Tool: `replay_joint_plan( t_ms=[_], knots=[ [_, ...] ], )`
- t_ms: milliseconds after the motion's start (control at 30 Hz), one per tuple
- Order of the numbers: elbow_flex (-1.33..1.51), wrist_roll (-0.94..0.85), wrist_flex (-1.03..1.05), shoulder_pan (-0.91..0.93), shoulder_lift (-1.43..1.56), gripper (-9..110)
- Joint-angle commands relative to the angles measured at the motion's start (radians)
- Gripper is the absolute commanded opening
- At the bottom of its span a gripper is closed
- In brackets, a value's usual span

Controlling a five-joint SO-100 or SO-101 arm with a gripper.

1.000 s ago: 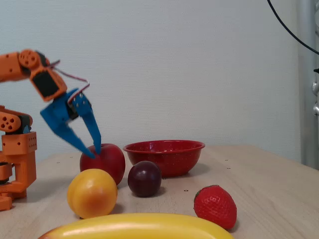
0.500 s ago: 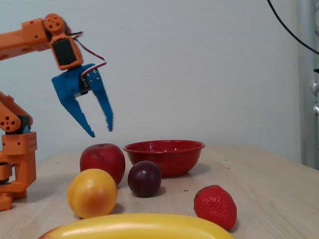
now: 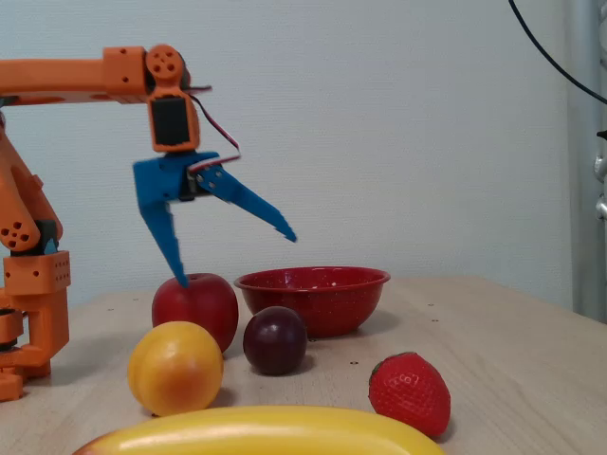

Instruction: Put plum in the red bowl.

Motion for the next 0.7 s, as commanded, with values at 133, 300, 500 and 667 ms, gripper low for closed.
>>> replay_joint_plan(
  t_ms=[133, 300, 500, 667],
  knots=[
    [-0.091, -0.014, -0.115, -0.002, -0.075, 55],
    [-0.097, 0.009, -0.156, 0.005, -0.150, 58],
    [-0.146, 0.012, -0.202, 0.003, -0.264, 58],
    [-0.210, 0.005, -0.221, 0.011, -0.351, 58]
  ],
)
